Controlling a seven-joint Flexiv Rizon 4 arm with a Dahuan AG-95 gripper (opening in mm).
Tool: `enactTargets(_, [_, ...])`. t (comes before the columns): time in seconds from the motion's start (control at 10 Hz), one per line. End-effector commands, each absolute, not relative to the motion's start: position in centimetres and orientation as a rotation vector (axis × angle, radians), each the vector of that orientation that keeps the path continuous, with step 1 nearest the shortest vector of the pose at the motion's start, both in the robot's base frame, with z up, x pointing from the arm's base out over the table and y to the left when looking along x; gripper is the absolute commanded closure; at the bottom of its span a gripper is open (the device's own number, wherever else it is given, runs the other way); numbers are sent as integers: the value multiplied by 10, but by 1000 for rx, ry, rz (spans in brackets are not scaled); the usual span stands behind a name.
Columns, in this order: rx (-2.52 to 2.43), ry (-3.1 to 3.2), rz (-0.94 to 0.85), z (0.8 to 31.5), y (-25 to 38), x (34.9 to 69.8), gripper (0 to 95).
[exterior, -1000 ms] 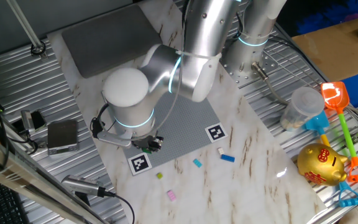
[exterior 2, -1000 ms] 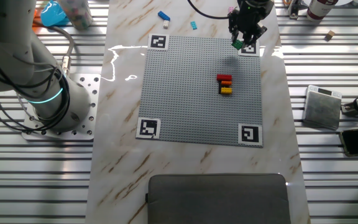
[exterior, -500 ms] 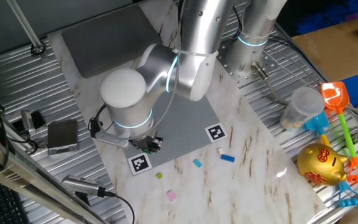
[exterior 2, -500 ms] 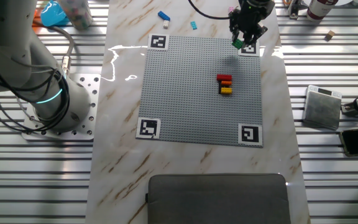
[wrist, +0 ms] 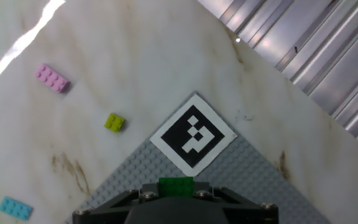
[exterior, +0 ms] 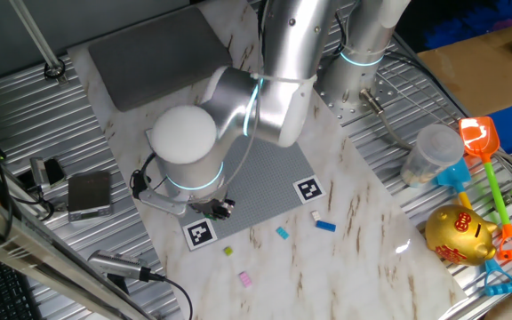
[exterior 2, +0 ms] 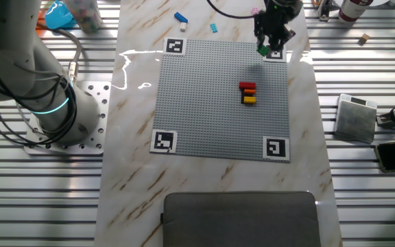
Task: Build with small Lego blocks
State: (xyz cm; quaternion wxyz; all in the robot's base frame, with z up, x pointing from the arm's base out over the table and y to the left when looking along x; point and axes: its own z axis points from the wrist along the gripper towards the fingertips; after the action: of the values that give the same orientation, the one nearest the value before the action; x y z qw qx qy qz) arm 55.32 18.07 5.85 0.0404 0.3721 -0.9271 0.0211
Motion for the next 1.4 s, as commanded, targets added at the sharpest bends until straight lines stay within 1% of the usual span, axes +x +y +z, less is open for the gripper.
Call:
enactTargets(0.1, [1465, -2696, -13, 59, 146, 553, 950])
enactTargets(0.5, [1636, -2601, -24, 52, 116, 552, 950])
enactTargets(0.8, [1687, -2567, -26, 54, 106, 544, 950])
enactTargets(1.0, [1696, -2567, -31, 51, 103, 537, 950])
enactTargets(1.4, [1690, -2572, -25, 51, 103, 536, 950])
